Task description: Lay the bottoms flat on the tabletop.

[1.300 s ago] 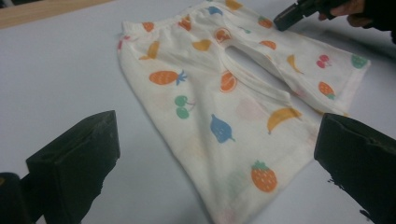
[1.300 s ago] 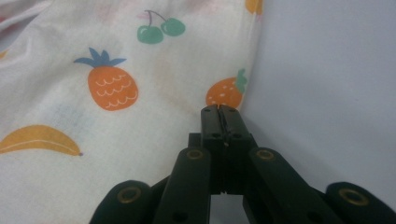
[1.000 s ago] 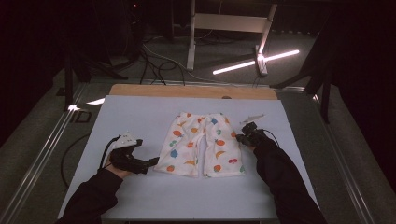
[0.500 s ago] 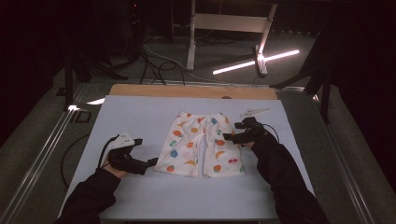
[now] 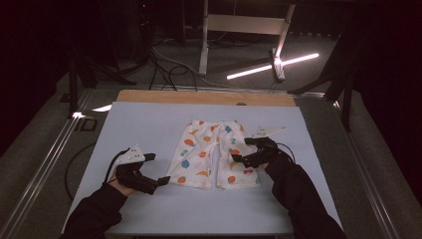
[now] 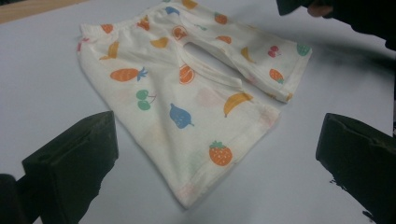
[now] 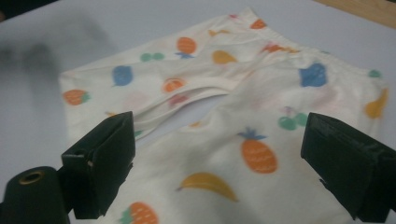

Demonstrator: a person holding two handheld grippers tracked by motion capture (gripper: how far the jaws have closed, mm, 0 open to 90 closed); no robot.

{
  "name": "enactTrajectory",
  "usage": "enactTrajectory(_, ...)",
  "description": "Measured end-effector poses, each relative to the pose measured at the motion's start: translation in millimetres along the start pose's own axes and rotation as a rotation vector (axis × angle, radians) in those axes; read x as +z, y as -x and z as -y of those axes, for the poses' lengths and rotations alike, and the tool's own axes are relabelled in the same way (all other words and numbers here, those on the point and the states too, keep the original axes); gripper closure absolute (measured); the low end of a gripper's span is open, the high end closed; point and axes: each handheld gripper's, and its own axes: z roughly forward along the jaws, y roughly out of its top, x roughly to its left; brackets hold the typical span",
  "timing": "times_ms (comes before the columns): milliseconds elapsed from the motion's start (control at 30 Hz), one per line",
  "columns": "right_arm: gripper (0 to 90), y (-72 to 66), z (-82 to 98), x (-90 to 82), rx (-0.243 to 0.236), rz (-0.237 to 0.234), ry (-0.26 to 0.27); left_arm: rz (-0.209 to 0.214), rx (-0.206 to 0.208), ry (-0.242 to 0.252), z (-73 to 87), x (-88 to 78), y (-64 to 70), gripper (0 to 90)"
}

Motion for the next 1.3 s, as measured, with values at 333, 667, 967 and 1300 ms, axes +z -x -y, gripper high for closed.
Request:
enactTrajectory(333, 10.6, -27.4, 27.2, -14.3, -0.025, -0.038, 0.020, -0.009, 0.021, -0.043, 18.3, -8.1, 10.6, 0.0)
enactTrajectory(667, 10.6, -48.1, 62.5, -39.1, -0.068, -0.003, 0.027, -0.028, 0.032, -0.037, 37.5, -20.1, 14.0, 0.0)
enactTrajectory(967, 10.6, -52.5, 89.1, -55.7, -0.078, 0.042, -0.016, -0.064, 0.021, -0.066, 47.2, -15.4, 9.1, 0.1)
enactTrajectory(1300, 10.7, -47.6, 99.4, -63.1, -0.028, 0.074, -0.022, -0.062, 0.020, -0.062, 48.5, -11.3, 8.9, 0.1)
